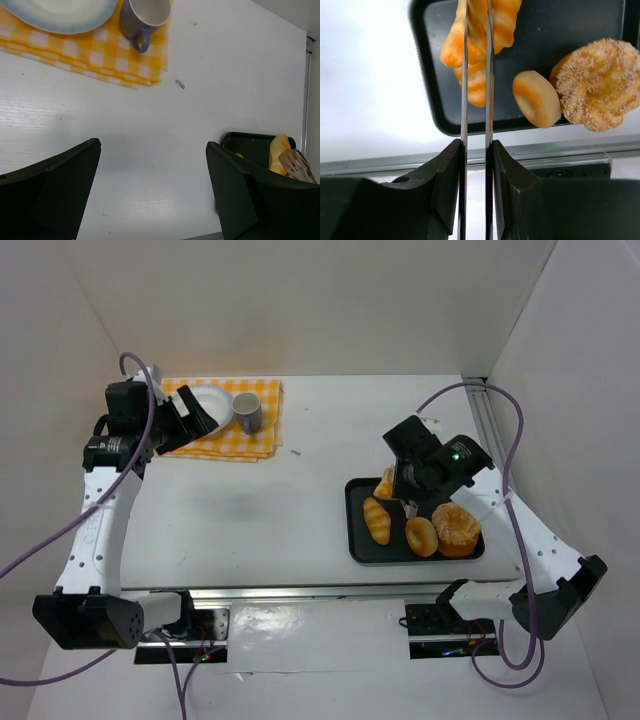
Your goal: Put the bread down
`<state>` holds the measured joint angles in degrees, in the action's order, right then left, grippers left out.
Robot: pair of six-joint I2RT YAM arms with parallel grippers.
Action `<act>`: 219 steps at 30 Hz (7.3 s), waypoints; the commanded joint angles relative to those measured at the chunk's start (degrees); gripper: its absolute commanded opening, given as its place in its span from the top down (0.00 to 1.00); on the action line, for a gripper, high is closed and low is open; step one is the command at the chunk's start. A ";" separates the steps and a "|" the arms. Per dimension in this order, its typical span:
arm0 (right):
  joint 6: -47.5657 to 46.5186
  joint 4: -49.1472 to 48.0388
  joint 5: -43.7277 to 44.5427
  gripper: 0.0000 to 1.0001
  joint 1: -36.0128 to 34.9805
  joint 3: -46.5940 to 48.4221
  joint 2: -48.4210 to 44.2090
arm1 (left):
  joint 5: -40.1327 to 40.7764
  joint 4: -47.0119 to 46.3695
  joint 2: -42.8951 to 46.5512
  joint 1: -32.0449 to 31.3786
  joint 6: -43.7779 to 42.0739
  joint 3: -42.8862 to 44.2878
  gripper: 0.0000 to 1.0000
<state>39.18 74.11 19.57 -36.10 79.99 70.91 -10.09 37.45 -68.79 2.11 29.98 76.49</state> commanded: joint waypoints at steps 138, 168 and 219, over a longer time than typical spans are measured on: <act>5.92 -16.09 -12.72 0.39 -3.63 -30.76 -15.46 | -10.04 -1.07 4.54 13.71 5.88 7.10 0.01; -18.79 -48.00 -19.30 0.68 -8.20 54.89 51.36 | -8.55 2.54 0.59 13.71 6.23 15.35 0.00; -8.94 -75.69 -25.82 0.44 -6.71 59.32 78.24 | -8.19 2.71 3.49 14.24 5.00 16.68 0.00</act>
<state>30.24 4.71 -6.72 -42.19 139.65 150.41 -17.26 42.02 -65.49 15.99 36.03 92.88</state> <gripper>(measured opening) 0.554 0.997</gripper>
